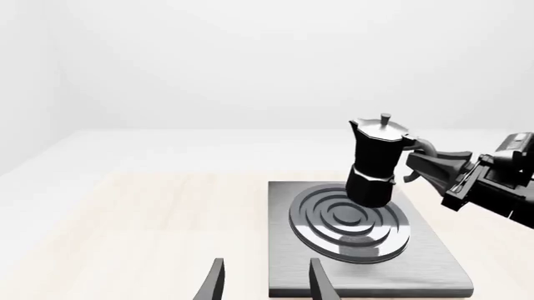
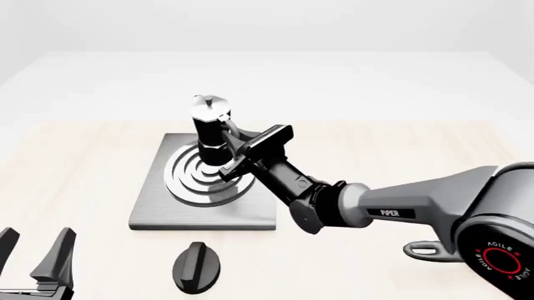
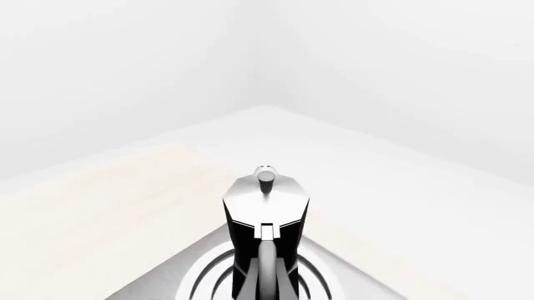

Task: Put the moka pot on the stove.

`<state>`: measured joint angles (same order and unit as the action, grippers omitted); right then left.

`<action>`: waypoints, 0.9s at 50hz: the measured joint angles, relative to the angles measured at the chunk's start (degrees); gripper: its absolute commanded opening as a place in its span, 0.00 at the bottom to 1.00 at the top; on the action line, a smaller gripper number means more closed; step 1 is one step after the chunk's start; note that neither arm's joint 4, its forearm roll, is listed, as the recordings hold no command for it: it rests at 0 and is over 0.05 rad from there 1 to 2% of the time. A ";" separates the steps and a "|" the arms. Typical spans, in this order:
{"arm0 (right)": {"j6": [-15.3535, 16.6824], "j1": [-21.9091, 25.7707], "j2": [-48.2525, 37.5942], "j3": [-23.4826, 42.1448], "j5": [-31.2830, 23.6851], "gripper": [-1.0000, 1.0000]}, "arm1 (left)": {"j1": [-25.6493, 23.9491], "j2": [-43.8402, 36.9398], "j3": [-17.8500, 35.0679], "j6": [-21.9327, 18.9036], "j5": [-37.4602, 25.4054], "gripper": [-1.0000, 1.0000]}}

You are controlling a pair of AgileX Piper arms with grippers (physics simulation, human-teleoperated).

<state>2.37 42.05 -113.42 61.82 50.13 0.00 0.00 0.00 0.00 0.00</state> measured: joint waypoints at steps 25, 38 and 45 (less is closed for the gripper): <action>-1.01 0.65 -1.11 2.03 -3.46 0.00 | 0.00 0.00 0.00 0.00 0.00 1.00; -1.43 0.68 -1.70 3.73 -6.20 0.00 | 0.00 0.00 0.00 0.00 0.00 1.00; -1.65 0.64 -1.91 4.51 -7.40 0.00 | 0.00 0.00 0.00 0.00 0.00 1.00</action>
<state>0.72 42.70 -115.32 66.33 42.72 0.00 0.00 0.00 0.00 0.00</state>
